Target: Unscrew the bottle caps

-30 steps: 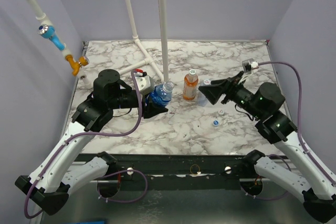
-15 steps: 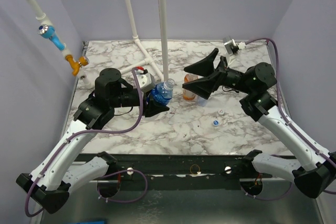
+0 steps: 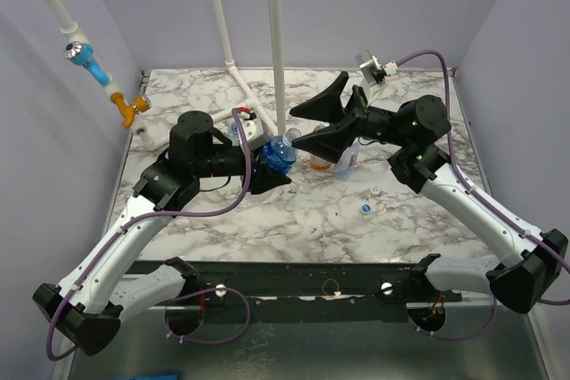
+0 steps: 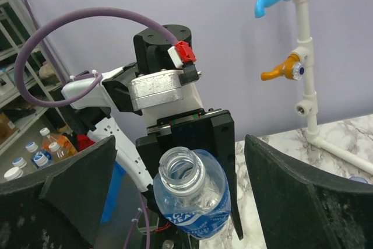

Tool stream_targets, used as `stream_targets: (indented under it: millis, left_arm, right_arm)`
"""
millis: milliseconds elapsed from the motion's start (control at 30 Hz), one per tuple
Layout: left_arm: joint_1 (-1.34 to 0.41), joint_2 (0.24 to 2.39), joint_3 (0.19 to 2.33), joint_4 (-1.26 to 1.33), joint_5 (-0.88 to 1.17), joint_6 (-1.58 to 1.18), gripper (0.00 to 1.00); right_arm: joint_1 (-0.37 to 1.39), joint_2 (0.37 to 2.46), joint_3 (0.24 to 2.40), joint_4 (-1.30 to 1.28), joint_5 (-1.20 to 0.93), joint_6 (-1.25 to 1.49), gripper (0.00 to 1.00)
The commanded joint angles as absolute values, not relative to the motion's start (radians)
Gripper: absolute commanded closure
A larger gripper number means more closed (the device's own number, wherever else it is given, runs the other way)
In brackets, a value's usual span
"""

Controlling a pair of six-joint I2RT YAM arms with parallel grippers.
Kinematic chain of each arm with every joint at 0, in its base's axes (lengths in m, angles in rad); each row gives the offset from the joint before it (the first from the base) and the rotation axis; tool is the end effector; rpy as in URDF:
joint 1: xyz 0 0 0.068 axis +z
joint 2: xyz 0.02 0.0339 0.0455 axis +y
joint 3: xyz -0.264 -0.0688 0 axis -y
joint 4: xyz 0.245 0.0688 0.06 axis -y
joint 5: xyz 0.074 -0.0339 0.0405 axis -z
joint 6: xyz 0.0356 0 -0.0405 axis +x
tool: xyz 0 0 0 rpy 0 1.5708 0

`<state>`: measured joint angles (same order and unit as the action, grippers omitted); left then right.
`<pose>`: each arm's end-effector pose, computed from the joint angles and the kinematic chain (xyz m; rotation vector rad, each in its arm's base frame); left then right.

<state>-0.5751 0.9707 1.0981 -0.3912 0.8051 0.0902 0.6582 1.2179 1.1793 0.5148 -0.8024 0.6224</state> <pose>0.1552 -0.1312 0.3963 1.1371 1.5025 -1.0698 0.1929 0.1815 0.4570 -0.8239 1.1395 1.5240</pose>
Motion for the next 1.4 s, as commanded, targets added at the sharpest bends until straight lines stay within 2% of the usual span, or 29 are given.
stream_targets:
  millis: [0, 67, 200, 467, 533, 567, 600, 700, 767, 933, 1067, 1267, 1367]
  left_arm:
    - [-0.572, 0.982, 1.123, -0.35, 0.785, 0.064, 1.0]
    - [-0.572, 0.983, 1.124, -0.345, 0.789, 0.057, 1.0]
    - [-0.572, 0.985, 1.127, -0.336, 0.787, 0.046, 1.0]
    - [-0.572, 0.993, 1.132, -0.312, 0.804, 0.015, 1.0]
    - [-0.572, 0.994, 1.131, -0.308, 0.807, 0.011, 1.0]
    - [-0.572, 0.994, 1.128, -0.307, 0.803, 0.009, 1.0]
    - [-0.572, 0.992, 1.122, -0.306, 0.793, 0.008, 0.96]
    - [-0.572, 0.979, 1.106, -0.305, 0.747, 0.005, 0.32]
    - [-0.572, 0.962, 1.095, -0.307, 0.717, 0.005, 0.02]
    - [-0.571, 0.904, 1.079, -0.335, 0.628, 0.015, 0.01]
    - [-0.572, 0.854, 1.085, -0.372, 0.557, 0.063, 0.01]
    - [-0.571, 0.826, 1.115, -0.419, 0.409, 0.109, 0.01]
    - [-0.571, 0.813, 1.105, -0.455, 0.408, 0.135, 0.01]
  right_arm:
    - [0.685, 1.242, 1.214, 0.492, -0.811, 0.576, 0.1]
    - [0.688, 1.244, 1.21, 0.477, -0.796, 0.564, 0.16]
    - [0.689, 1.248, 1.202, 0.45, -0.775, 0.55, 0.37]
    - [0.692, 1.283, 1.217, 0.389, -0.75, 0.51, 0.47]
    - [0.692, 1.286, 1.22, 0.38, -0.738, 0.503, 0.55]
    - [0.693, 1.286, 1.219, 0.38, -0.73, 0.499, 0.61]
    - [0.693, 1.284, 1.218, 0.38, -0.722, 0.496, 0.67]
    - [0.693, 1.272, 1.221, 0.351, -0.673, 0.466, 0.78]
    - [0.692, 1.262, 1.224, 0.312, -0.622, 0.431, 0.82]
    - [0.692, 1.254, 1.224, 0.18, -0.488, 0.304, 0.89]
    - [0.692, 1.261, 1.193, 0.122, -0.409, 0.219, 0.9]
    - [0.692, 1.31, 1.155, 0.097, -0.36, 0.167, 0.94]
    - [0.693, 1.329, 1.158, 0.101, -0.356, 0.168, 0.95]
